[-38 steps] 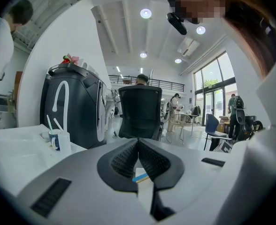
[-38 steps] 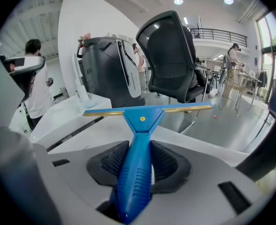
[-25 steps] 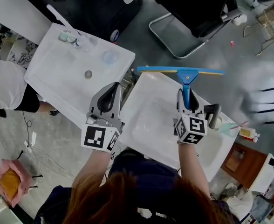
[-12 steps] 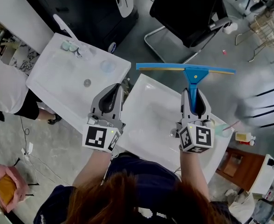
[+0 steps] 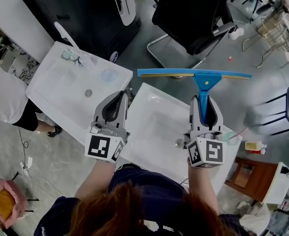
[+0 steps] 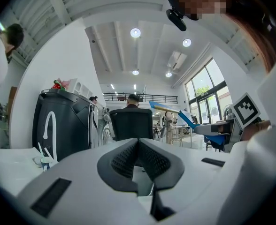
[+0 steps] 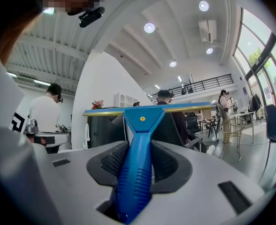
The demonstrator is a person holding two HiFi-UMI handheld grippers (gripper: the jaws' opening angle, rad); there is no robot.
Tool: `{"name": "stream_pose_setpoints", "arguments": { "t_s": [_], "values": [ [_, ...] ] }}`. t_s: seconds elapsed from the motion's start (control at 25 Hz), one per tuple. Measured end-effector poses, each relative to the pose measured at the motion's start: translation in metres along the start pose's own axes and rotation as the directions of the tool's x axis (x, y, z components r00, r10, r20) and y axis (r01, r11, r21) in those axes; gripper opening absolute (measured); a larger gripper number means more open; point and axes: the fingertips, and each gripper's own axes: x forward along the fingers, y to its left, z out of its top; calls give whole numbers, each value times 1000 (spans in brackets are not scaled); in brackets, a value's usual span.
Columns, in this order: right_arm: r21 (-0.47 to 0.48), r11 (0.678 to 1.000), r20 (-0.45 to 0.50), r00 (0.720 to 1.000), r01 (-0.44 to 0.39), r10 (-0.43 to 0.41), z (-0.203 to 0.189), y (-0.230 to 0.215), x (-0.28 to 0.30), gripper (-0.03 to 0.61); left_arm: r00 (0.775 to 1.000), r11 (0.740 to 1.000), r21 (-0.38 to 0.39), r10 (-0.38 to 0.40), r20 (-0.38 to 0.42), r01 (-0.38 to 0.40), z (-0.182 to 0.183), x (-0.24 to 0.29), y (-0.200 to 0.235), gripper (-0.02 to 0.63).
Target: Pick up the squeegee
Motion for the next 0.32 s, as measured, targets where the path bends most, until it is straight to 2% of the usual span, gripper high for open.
{"name": "stream_pose_setpoints", "arguments": {
  "t_s": [0.32],
  "values": [
    [-12,1000,22,1000,-3,3,11,1,-2,156,1000,1000,5,-9,7,9,3,3,-6,20]
  ]
}}
